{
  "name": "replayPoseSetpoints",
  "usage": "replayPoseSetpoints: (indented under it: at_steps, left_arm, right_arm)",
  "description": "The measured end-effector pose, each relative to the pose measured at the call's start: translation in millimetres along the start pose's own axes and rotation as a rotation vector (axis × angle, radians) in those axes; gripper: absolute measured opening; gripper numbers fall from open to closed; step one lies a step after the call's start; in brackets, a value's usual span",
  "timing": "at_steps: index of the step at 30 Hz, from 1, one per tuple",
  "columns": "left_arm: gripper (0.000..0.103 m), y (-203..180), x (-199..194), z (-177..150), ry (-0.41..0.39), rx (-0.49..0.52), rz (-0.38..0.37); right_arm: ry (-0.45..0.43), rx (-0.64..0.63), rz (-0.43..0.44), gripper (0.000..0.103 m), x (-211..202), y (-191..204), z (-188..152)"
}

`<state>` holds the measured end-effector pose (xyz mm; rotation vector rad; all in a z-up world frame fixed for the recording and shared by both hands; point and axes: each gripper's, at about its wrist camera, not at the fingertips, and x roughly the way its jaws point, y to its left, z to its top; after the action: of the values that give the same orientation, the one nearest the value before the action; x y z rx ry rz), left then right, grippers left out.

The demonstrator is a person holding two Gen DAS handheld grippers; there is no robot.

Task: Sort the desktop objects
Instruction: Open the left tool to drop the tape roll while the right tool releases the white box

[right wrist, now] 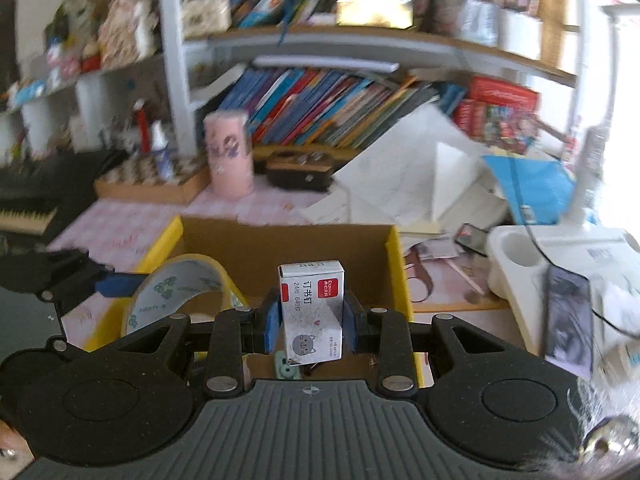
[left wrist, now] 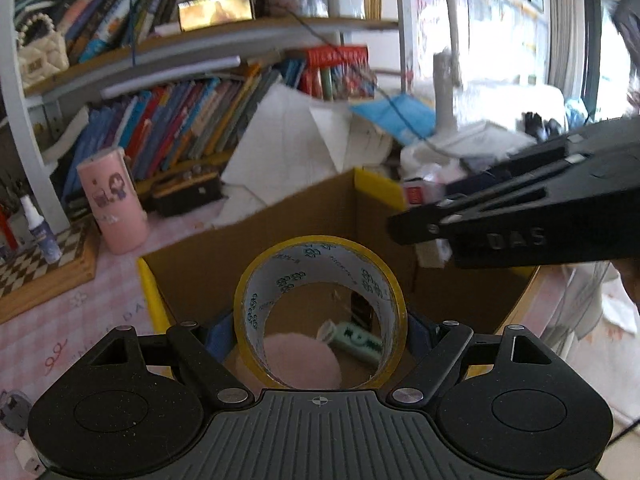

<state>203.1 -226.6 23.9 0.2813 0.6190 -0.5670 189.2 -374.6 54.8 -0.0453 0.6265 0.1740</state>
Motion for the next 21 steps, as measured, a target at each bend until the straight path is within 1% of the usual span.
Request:
replayPoseSetpoints:
  at_steps: [5, 8, 12, 14, 18, 21]
  left_arm:
    - [0.084, -1.6, 13.4, -4.9, 0.065, -0.014, 0.003]
    - [0.085, -1.5, 15.8, -4.3, 0.071, -0.019, 0.016]
    - [0.086, -3.1, 12.6, -4.0, 0.070, -0.016, 0.055]
    - [0.088, -3.6, 3.8, -3.5, 0.032, -0.019, 0.069]
    - [0.090, -0.7, -20.3, -1.6, -0.082, -0.036, 0.105]
    - [0.090, 6.1, -32.1, -3.1, -0.122, -0.081, 0.134]
  right_arm:
    - [0.078, -0.112, 0.054, 0.029, 31.4, -1.6, 3.3]
    - [0.115, -0.172, 0.076, 0.029, 47.2, -2.5, 4.5]
    - [0.160, -0.239, 0.106, 0.029, 64.4, -3.2, 6.9]
    - [0.177, -0.269, 0.119, 0.029, 71.1, -3.4, 8.1]
    - [0.212, -0.313, 0.154, 0.029, 82.4, -3.3, 10.4]
    - [0.234, -0.346, 0.167, 0.029, 90.5, -1.4, 10.5]
